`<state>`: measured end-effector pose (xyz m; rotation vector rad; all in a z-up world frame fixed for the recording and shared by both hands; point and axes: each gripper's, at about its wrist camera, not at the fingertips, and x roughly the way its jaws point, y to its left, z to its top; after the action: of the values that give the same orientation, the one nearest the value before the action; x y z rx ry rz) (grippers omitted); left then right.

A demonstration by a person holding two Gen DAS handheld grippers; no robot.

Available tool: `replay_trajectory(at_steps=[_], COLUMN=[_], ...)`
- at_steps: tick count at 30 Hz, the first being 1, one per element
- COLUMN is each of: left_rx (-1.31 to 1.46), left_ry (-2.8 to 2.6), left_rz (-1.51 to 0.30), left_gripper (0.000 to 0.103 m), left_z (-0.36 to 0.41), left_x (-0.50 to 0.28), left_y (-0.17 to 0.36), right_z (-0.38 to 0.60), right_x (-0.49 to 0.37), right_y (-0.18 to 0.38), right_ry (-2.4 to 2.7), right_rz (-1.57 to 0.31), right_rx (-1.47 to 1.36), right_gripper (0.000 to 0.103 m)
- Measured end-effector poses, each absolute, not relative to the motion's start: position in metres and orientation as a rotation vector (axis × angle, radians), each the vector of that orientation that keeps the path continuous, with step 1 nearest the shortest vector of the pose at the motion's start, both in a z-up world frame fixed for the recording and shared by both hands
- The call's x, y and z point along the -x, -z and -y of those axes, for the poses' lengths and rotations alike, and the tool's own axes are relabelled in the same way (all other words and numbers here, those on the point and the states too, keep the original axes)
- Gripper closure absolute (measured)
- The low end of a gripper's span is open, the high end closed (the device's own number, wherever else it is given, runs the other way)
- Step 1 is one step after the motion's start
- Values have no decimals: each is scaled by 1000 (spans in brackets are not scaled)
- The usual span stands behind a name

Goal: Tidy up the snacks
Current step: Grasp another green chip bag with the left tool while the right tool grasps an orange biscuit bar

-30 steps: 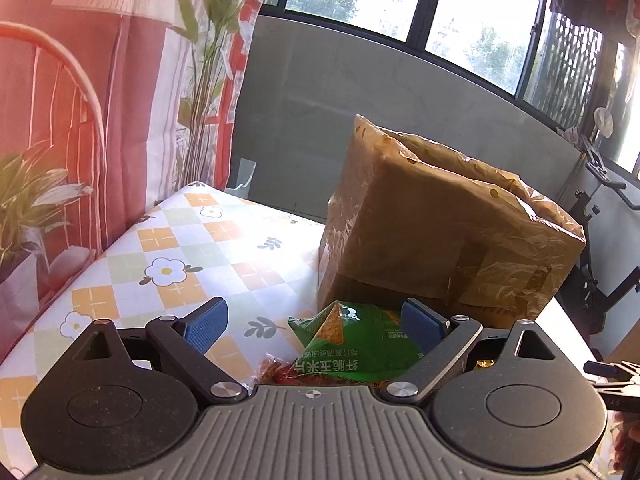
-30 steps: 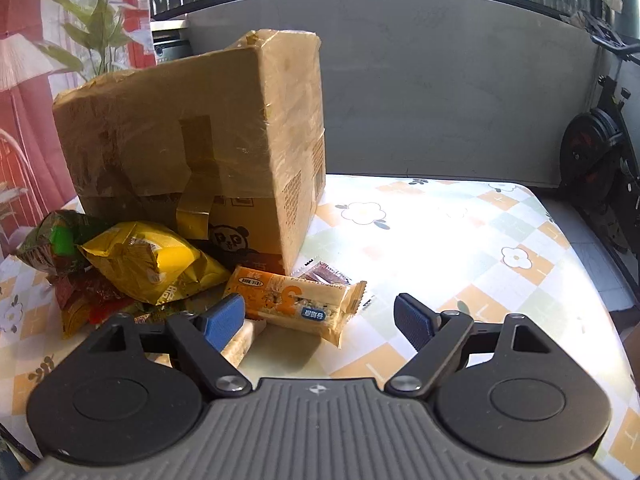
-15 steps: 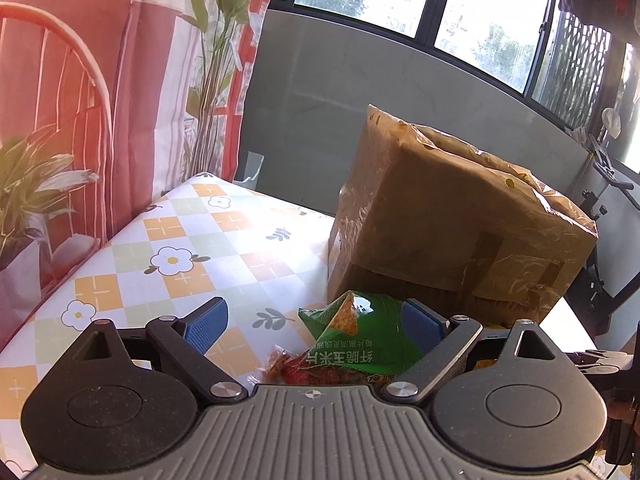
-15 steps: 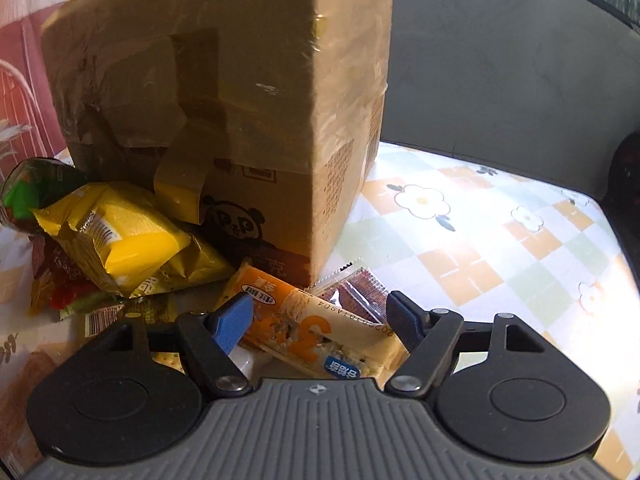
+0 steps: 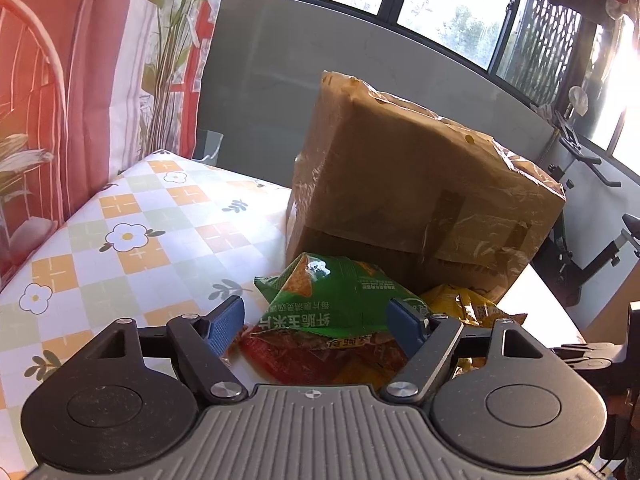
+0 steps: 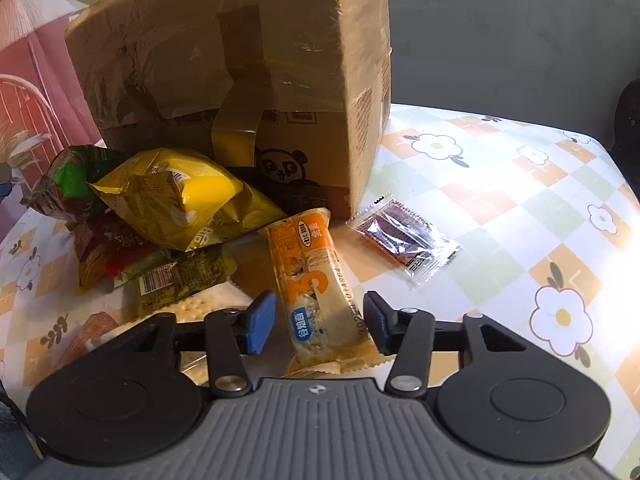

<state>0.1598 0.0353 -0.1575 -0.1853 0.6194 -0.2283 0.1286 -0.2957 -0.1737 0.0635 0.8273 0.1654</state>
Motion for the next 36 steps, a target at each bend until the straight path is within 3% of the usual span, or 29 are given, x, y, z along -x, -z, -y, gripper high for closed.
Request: replay_trajectory(at_steps=[8, 14, 27, 31, 34, 36], left_rx=[208, 178, 121, 124, 118, 115], left_ry=[219, 243, 249, 242, 214, 226], left_rz=[-613, -597, -746, -800, -853, -844], left_gripper=[26, 13, 12, 8, 8, 14], left_z=[-40, -24, 11, 8, 5, 1], left_x=[-161, -183, -242, -243, -244, -240], left_y=[152, 145, 175, 187, 198, 202], right_z=[288, 282, 284, 285, 287, 287], right_x=[-144, -122, -110, -110, -111, -110], right_y=[189, 197, 202, 202, 203, 203], right_ry=[-158, -117, -106, -109, -111, -112], right_rz=[-800, -721, -670, -669, -670, -669], right_rx=[-65, -45, -75, -77, -82, -85], right_gripper=[58, 63, 63, 63, 63, 63])
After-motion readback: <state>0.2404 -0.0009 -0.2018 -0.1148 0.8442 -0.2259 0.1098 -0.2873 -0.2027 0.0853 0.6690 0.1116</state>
